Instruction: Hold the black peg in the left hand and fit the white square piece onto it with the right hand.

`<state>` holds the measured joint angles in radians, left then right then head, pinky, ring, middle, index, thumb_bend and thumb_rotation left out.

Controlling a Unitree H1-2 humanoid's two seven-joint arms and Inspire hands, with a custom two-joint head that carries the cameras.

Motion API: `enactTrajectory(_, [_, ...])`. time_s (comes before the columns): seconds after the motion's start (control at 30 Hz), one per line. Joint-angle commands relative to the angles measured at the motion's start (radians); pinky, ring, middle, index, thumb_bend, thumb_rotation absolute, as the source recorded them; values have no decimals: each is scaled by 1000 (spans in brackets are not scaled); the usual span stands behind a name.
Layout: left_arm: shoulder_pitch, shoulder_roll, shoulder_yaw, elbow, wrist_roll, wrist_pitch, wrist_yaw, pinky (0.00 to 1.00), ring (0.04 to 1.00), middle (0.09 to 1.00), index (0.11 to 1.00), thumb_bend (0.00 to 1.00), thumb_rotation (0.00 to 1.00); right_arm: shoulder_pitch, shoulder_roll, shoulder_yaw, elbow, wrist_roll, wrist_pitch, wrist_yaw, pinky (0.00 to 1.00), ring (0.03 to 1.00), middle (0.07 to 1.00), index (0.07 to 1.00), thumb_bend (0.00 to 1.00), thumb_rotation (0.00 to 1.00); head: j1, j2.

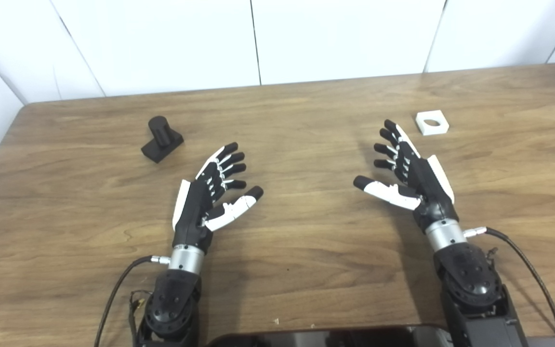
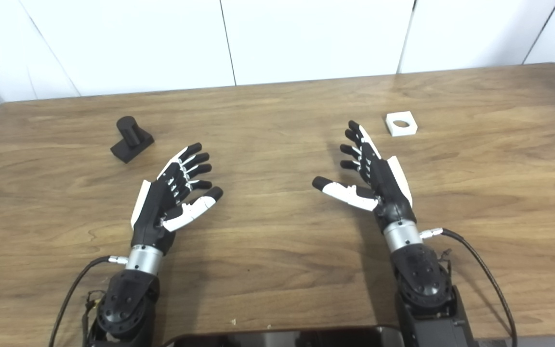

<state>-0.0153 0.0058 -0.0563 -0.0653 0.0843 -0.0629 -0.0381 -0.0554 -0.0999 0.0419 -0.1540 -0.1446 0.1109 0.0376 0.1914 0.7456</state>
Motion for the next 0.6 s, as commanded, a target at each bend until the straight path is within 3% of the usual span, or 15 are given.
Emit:
enactTrajectory(0.0, [-28,-11,-6,-1,7,-34,14,647,777,835,868,693,237,-28,-9,-14,-11,18,-34,0,790,882,948,970,854,362,74,-17])
enactTrajectory(0.17, [-28,-39,-23,34,39,-53,36,639,760,826,875,733,258,-17,-37,-37,22,59,-77,16,810,893,957,981,838,358,164,-50])
enactTrajectory(0.4, [-36,-57,-29,70,56,-80,57,624,759,819,870,741,241,-10,-59,-56,67,93,-127,27,800,878,944,960,878,372,185,-68])
enactTrajectory(0.57, [-35,-58,-32,74,60,-91,61,629,759,816,861,763,251,-5,-63,-58,56,101,-122,30,775,859,937,955,881,368,179,-71])
